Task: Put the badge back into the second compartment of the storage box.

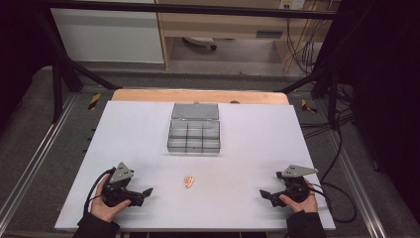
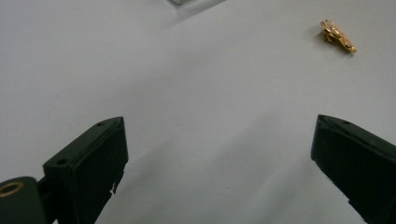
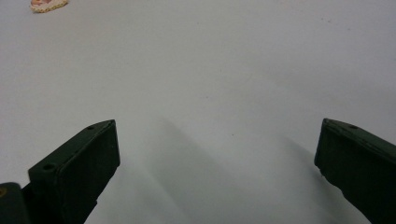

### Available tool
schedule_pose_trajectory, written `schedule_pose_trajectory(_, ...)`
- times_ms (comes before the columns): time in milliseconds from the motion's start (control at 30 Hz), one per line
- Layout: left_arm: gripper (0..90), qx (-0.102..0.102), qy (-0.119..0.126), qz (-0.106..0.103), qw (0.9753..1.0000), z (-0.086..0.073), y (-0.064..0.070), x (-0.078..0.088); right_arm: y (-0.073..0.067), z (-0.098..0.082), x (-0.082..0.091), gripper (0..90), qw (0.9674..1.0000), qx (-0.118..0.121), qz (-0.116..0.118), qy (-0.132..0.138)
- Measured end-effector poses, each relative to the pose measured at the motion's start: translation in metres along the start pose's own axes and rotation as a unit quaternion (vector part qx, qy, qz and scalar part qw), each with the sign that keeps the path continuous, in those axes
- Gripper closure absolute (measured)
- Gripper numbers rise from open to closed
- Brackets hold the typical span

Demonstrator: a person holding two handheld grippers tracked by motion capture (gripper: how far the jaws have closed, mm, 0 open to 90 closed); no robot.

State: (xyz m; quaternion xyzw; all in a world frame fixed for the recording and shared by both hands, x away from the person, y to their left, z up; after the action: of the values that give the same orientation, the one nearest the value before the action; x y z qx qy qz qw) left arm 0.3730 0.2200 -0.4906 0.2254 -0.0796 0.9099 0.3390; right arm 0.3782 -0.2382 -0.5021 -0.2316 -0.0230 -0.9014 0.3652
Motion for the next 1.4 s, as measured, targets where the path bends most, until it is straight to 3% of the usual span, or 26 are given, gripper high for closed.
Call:
schedule_pose_trajectory(900,5.5,-0.004,-0.007,-0.004,1.0000,0.014,0.029,-0.020,0.001,-0.001,-0.001,0.6,1.0000,0.005,-0.002,-0.006)
schedule_pose_trajectory(1400,6.5,-0.011,-0.014,-0.012,0.9998,0.032,0.045,-0.033,0.001,-0.001,0.000,0.5,1.0000,0.004,-0.004,-0.005)
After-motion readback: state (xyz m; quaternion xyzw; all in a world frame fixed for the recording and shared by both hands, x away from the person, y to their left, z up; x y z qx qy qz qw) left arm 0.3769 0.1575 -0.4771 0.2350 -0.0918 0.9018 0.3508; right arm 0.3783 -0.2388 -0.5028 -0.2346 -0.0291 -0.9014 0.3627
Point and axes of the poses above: each handheld gripper's, and its own axes: x roughly backward along the jaws, z roughly out of its top, y roughly to its right, the point moved 7 cm from there along -x, roughly forward along the jaws, and after that the axes turned 14 degrees about y, right-handed, at the moved point
